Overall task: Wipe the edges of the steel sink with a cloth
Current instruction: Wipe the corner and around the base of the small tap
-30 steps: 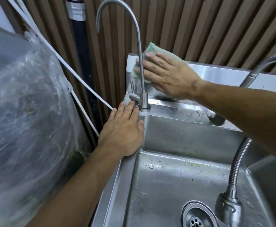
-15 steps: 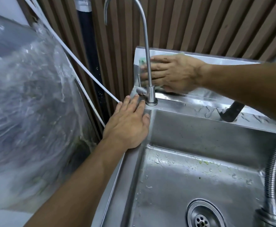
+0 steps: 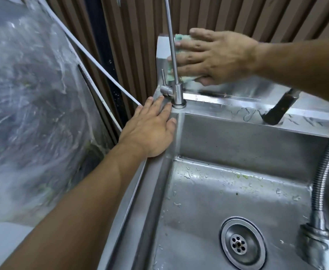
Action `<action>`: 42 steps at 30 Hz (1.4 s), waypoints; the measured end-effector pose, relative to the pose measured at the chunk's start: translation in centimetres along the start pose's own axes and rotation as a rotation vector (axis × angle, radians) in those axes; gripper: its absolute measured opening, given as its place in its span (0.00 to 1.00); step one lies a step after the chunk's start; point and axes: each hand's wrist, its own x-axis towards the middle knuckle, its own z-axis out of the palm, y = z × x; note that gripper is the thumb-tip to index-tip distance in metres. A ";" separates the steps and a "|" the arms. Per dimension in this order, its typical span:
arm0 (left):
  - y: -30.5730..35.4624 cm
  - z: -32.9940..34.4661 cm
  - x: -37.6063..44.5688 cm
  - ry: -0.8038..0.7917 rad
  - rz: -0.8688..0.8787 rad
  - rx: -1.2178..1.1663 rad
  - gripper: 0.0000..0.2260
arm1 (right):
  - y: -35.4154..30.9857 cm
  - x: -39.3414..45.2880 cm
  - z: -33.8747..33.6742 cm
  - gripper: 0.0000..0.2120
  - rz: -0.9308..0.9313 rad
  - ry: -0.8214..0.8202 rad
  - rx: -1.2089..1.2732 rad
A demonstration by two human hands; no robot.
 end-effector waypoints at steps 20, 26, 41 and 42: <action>-0.1 0.3 0.1 0.021 0.018 0.008 0.27 | -16.2 -2.5 -4.8 0.31 1.054 -0.197 0.969; 0.0 0.4 0.3 0.044 0.023 0.042 0.30 | -16.6 1.6 -5.3 0.34 1.195 -0.232 0.915; 0.0 0.6 0.3 0.056 0.030 0.021 0.32 | -16.1 0.6 -3.1 0.28 0.922 -0.061 0.940; -0.1 0.6 0.2 0.057 0.030 0.015 0.32 | -15.7 -0.4 -2.7 0.27 0.879 -0.054 0.942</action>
